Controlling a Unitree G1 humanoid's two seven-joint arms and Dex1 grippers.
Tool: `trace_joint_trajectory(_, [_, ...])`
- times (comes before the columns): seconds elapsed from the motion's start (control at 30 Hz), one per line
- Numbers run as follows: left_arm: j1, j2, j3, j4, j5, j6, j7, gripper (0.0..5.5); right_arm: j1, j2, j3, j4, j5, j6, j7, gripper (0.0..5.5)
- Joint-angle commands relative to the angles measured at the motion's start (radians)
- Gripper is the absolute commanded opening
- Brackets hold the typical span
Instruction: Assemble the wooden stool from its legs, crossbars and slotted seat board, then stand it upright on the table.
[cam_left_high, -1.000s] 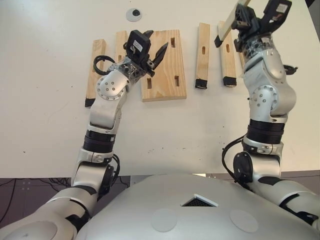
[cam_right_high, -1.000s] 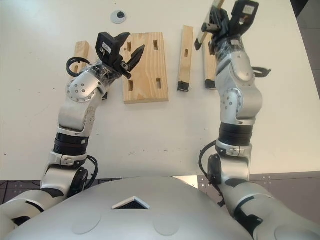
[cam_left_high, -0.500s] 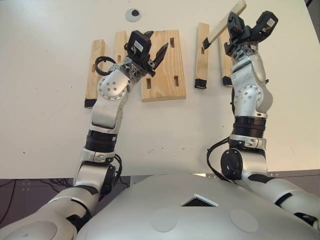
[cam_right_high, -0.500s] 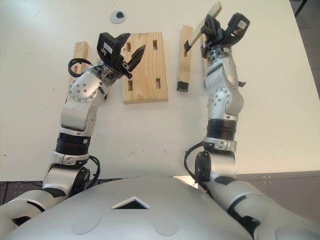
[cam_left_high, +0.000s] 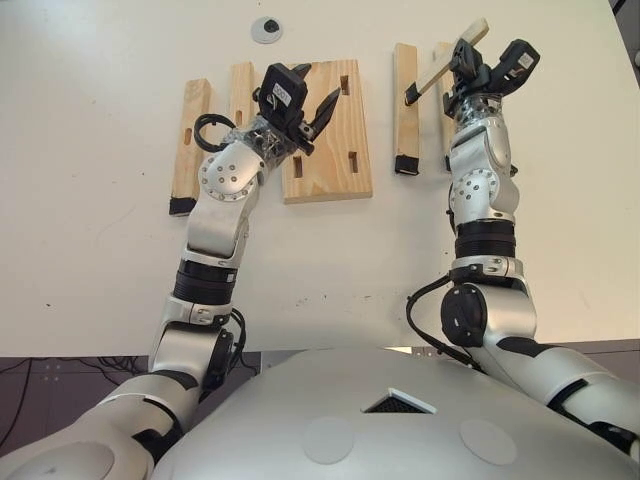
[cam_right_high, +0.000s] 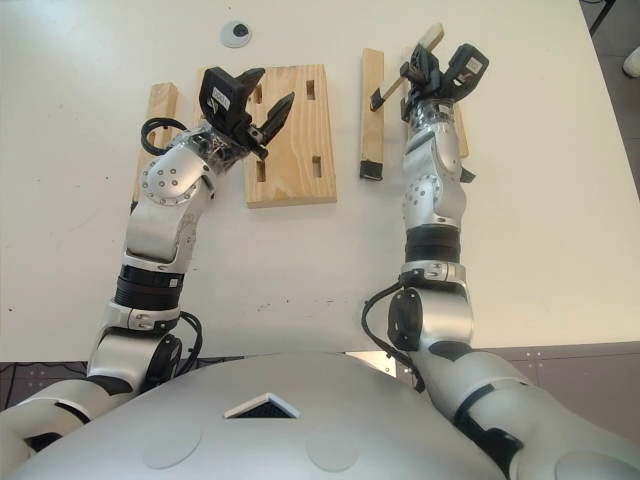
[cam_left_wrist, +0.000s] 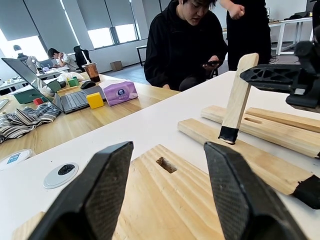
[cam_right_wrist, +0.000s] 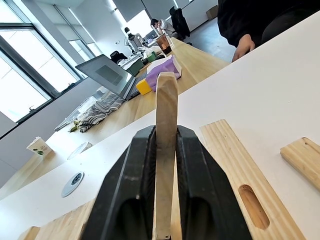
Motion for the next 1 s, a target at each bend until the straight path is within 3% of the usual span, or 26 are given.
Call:
trace_joint_trajectory(0.03, [-0.002, -0.005, -0.005, -0.001, 0.01, -0.009, 0.004, 2.59, 0.086, -0.016, 0.103, -0.063, -0.122, 0.009, 0.0, 0.41])
trace_joint_trajectory(0.17, [0.011, -0.012, -0.007, 0.001, 0.016, -0.017, 0.016, 2.59, 0.191, -0.038, 0.22, -0.148, -0.22, -0.01, 0.073, 0.41])
trace_joint_trajectory(0.5, [0.006, 0.011, 0.018, 0.008, 0.011, -0.012, 0.016, 2.59, 0.403, -0.16, 0.305, -0.313, -0.274, 0.063, 0.202, 0.41])
trace_joint_trajectory(0.9, [-0.008, -0.021, 0.007, 0.022, 0.008, -0.011, 0.02, 2.59, 0.324, -0.211, 0.393, -0.465, -0.345, 0.301, 0.227, 0.41])
trace_joint_trajectory(1.0, [-0.021, -0.05, 0.008, 0.012, -0.012, 0.0, 0.019, 2.16, 0.331, -0.229, 0.414, -0.462, -0.366, 0.31, 0.231, 0.41])
